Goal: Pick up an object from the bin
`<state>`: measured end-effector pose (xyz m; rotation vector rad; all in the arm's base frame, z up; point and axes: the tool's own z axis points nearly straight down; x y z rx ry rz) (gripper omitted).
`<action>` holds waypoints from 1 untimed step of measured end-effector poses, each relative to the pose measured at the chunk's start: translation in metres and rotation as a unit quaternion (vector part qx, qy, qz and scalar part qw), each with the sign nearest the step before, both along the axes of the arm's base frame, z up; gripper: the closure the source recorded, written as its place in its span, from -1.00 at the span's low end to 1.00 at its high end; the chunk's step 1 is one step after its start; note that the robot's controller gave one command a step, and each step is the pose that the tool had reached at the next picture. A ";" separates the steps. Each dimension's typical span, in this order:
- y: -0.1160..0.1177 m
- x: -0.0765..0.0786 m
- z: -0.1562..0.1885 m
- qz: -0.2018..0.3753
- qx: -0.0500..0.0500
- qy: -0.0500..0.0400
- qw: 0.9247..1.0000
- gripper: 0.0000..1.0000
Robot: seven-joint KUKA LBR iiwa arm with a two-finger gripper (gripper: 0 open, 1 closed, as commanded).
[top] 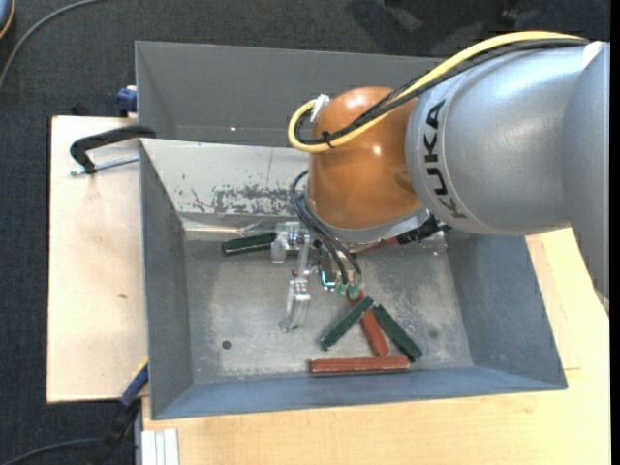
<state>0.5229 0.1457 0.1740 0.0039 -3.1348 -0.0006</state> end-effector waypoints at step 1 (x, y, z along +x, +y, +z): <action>-0.115 0.031 -0.087 -0.012 -0.002 -0.001 1.000 -1.00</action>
Offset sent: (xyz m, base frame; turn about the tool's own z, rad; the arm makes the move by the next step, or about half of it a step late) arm 0.0302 -0.1098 -0.0843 0.0156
